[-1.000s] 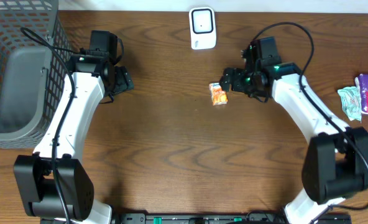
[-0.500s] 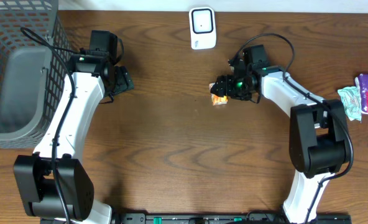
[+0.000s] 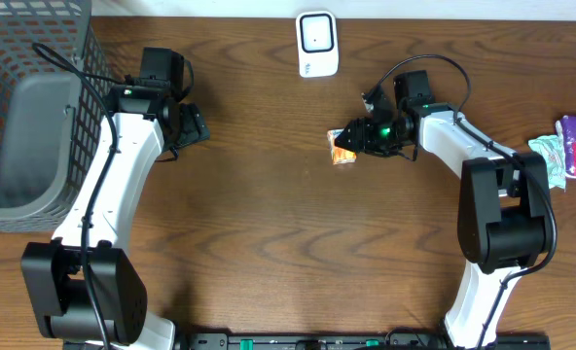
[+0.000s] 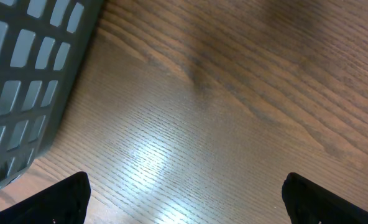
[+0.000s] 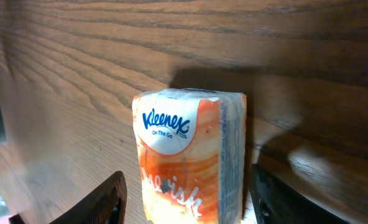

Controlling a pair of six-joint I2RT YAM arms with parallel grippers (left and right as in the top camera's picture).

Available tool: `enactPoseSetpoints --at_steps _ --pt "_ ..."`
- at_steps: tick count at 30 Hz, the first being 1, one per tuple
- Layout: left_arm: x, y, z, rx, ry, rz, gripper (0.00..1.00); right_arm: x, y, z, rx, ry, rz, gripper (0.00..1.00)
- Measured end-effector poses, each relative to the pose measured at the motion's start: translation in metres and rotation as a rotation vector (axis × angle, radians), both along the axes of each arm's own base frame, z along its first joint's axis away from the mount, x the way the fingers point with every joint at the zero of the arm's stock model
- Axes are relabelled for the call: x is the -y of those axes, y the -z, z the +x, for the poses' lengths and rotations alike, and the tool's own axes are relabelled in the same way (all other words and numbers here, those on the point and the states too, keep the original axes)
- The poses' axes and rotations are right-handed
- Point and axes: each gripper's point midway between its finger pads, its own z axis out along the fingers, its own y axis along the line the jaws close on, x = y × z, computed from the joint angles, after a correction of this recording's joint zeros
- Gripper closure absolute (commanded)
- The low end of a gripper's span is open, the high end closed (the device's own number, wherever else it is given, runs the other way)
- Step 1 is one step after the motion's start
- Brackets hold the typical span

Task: Scan the item barcode
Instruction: 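Reach the right gripper to the Kleenex packet, then grasp the Kleenex packet with the right gripper and lift it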

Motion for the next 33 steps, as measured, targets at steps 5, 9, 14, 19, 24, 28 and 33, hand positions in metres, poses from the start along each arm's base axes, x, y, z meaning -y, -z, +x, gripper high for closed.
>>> enactPoseSetpoints --at_steps 5,9,14,19,24,28,33 --pt "0.0 0.0 0.0 0.0 0.0 0.0 0.02 -0.004 0.007 -0.001 -0.011 -0.013 0.024 0.53" --pt "0.0 0.0 0.0 0.0 0.0 0.0 0.02 -0.006 0.011 -0.002 -0.024 -0.02 0.045 0.63" --pt "0.0 0.0 0.0 0.0 0.0 0.0 0.02 -0.007 0.014 -0.004 -0.036 -0.026 0.06 0.78" --pt "0.0 0.0 0.0 0.0 0.0 0.0 0.02 -0.008 0.016 -0.006 -0.049 -0.032 0.066 0.99" --pt "0.0 0.0 0.0 0.0 0.0 0.0 0.02 -0.012 0.013 -0.01 -0.069 -0.039 0.1 0.99" --pt "0.0 0.0 0.0 0.0 0.0 0.0 0.02 -0.022 0.002 -0.017 -0.092 -0.065 0.193 0.99" --pt "0.0 0.0 0.0 0.0 0.0 0.0 0.02 -0.036 -0.029 -0.026 -0.079 -0.154 0.404 0.99"
